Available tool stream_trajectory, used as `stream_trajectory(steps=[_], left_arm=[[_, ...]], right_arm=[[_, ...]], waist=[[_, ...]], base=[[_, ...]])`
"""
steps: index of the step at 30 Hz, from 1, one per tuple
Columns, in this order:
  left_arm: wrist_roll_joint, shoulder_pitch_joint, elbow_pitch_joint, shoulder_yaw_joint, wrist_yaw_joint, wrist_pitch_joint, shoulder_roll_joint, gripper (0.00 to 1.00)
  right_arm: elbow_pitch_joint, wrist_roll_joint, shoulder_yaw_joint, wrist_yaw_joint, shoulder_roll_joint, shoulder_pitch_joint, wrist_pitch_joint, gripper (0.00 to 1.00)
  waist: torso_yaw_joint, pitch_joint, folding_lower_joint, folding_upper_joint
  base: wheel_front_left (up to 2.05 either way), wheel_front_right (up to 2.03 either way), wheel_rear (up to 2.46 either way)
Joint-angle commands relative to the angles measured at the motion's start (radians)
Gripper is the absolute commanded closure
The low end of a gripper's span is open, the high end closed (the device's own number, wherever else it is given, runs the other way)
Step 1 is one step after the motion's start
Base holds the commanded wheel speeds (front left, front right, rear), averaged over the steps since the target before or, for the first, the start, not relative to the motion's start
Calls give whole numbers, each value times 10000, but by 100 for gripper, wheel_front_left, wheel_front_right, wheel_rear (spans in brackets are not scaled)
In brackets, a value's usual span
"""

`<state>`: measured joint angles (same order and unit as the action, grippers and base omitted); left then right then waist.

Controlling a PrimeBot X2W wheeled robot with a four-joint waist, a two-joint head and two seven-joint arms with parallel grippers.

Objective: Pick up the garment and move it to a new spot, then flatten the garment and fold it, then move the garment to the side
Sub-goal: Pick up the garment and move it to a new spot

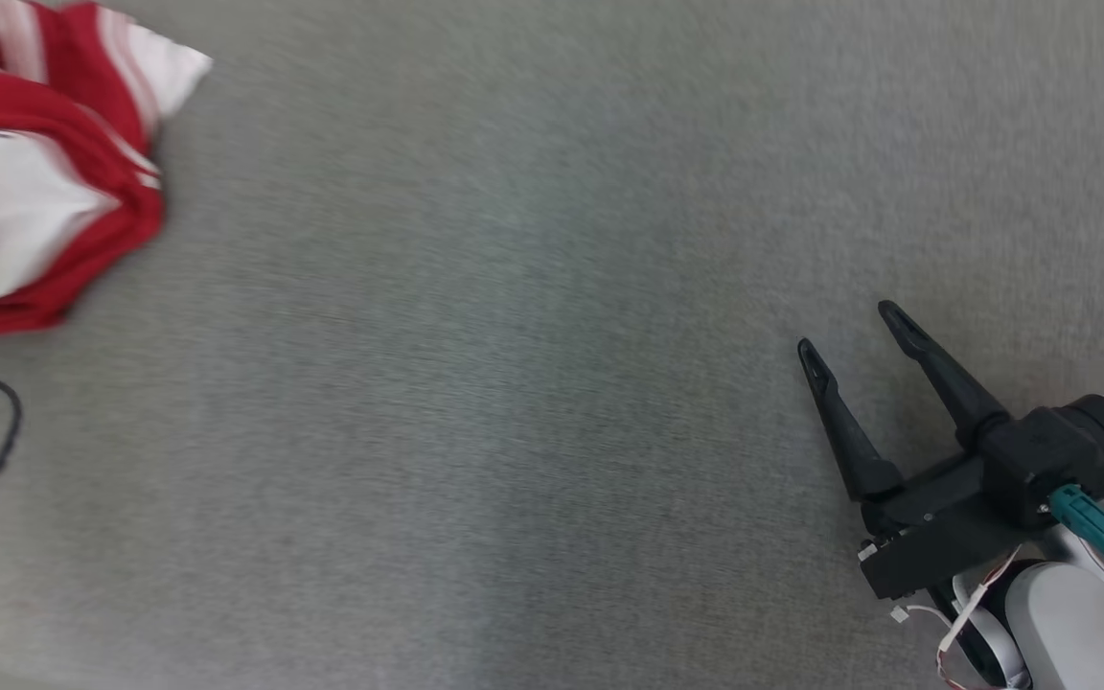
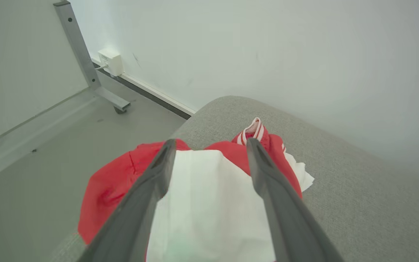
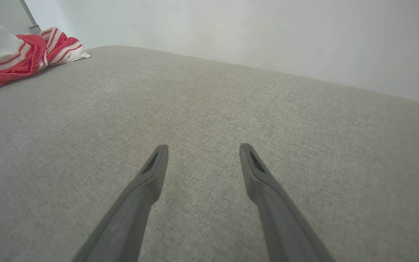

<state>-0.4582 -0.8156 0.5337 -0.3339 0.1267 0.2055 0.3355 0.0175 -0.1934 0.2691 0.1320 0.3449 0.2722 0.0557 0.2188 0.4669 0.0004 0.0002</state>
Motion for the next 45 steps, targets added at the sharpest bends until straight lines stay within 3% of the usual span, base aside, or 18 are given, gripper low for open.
stream_trajectory(steps=[1, 7, 16, 17, 18, 19, 30, 39, 45], left_arm=[[-202, -175, 46, -101, -89, 300, 93, 0], [-979, -395, -36, -586, -675, 2222, 411, 0], [-1285, 177, 362, -764, -1306, 3204, 152, 0], [-1314, 232, 434, -759, -1330, 3239, 116, 56], [-1310, 295, 482, -740, -1300, 3233, 108, 89], [-1273, 348, 493, -688, -1208, 3199, 130, 100], [-1602, 599, -65, -422, -319, 3424, 613, 100], [-1634, 1222, -1293, -94, -124, 4162, 1163, 100], [-1827, 1504, -2729, 510, -36, 4844, 1053, 100]], right_arm=[[73, 41, -18, -23, -79, 147, 73, 0], [3, 125, -80, -23, -263, 71, 250, 0], [-311, 48, -80, -35, -266, 17, 259, 0], [-355, 26, -72, -35, -265, 23, 263, 0], [-385, 8, -73, -35, -267, 24, 285, 0], [-417, -15, -61, -35, -281, 34, 303, 0], [-882, -277, 288, -24, -772, 70, 836, 0], [-1813, -622, 664, -23, -1173, -479, 1313, 0], [-2339, -868, 826, -23, -1456, -1179, 1518, 0]], waist=[[-1207, 1536, -4, -2], [-1559, 2059, -4, -2], [-1752, 2187, -4, -2], [-1758, 2148, -4, -2], [-1760, 2087, -4, -2], [-1760, 2028, -4, -2], [-1740, 361, -4, -2], [-2129, -1776, -4, -2], [-2663, -3219, -4, -2]], base=[[0, 0, 0], [0, 0, 0], [0, 0, 0], [0, 0, 0], [0, 0, 0], [0, 0, 0], [0, 0, 0], [0, 0, 0], [0, 0, 0]])
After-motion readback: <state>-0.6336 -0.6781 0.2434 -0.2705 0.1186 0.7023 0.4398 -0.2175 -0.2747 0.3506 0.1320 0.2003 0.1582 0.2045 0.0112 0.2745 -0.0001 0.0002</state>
